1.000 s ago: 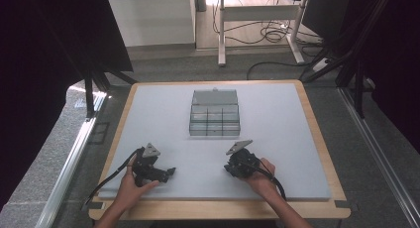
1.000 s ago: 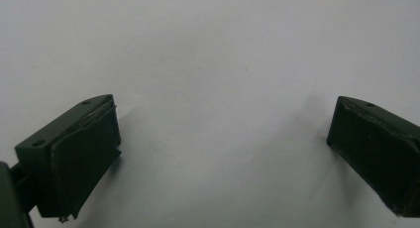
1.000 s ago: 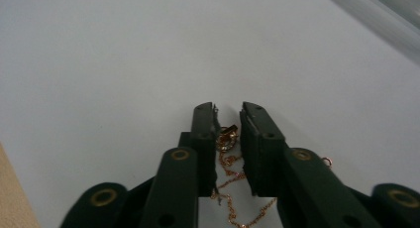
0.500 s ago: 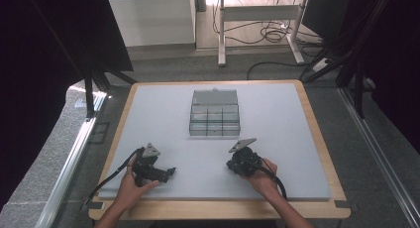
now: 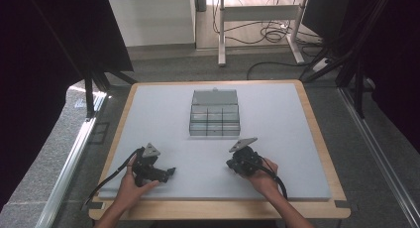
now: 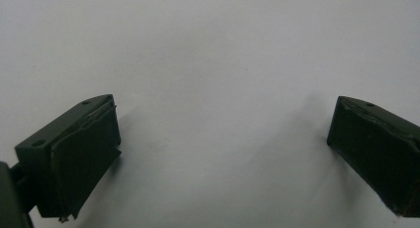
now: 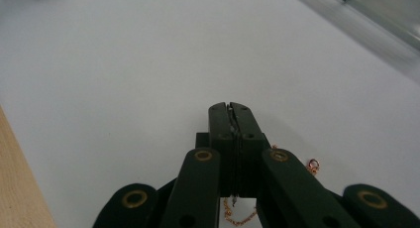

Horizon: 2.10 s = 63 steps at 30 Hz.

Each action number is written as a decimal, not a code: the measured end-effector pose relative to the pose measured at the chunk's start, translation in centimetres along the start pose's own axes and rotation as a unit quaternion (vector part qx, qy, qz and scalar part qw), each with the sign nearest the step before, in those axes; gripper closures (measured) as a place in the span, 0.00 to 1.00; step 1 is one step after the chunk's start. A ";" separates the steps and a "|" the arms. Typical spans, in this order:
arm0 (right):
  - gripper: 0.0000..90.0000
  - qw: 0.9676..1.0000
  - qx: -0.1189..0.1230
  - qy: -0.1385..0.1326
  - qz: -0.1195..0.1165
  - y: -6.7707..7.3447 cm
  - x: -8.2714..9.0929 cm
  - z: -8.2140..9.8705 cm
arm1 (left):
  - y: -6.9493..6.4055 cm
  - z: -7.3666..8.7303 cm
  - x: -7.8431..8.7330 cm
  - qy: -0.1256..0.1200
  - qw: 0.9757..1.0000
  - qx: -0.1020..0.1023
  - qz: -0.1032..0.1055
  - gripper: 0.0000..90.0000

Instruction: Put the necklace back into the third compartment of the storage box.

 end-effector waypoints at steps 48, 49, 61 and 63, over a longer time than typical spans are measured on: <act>0.98 0.989 -0.031 -0.145 0.023 -3.6 13.1 -8.1 | 0.0 0.0 0.0 0.000 1.000 0.001 0.000 0.00; 0.98 0.988 -0.032 -0.148 0.024 -3.7 13.4 -8.3 | 0.0 0.0 0.0 0.000 1.000 0.000 0.000 0.00; 0.98 0.984 -0.040 -0.172 0.031 -4.7 15.5 -10.1 | 0.0 0.0 0.0 0.000 1.000 0.003 0.001 0.00; 0.98 0.983 -0.040 -0.176 0.031 -4.8 15.7 -10.4 | 0.0 0.0 0.0 0.000 1.000 0.002 0.001 0.00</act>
Point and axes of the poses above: each handheld gripper's, and its own axes: x roughly backward along the jaws, z roughly out of its underside, y roughly to its left, the point moved 10 cm from there along -x, roughly forward along the jaws, and after that the axes turned 11 degrees about x, right-handed, at the moved point
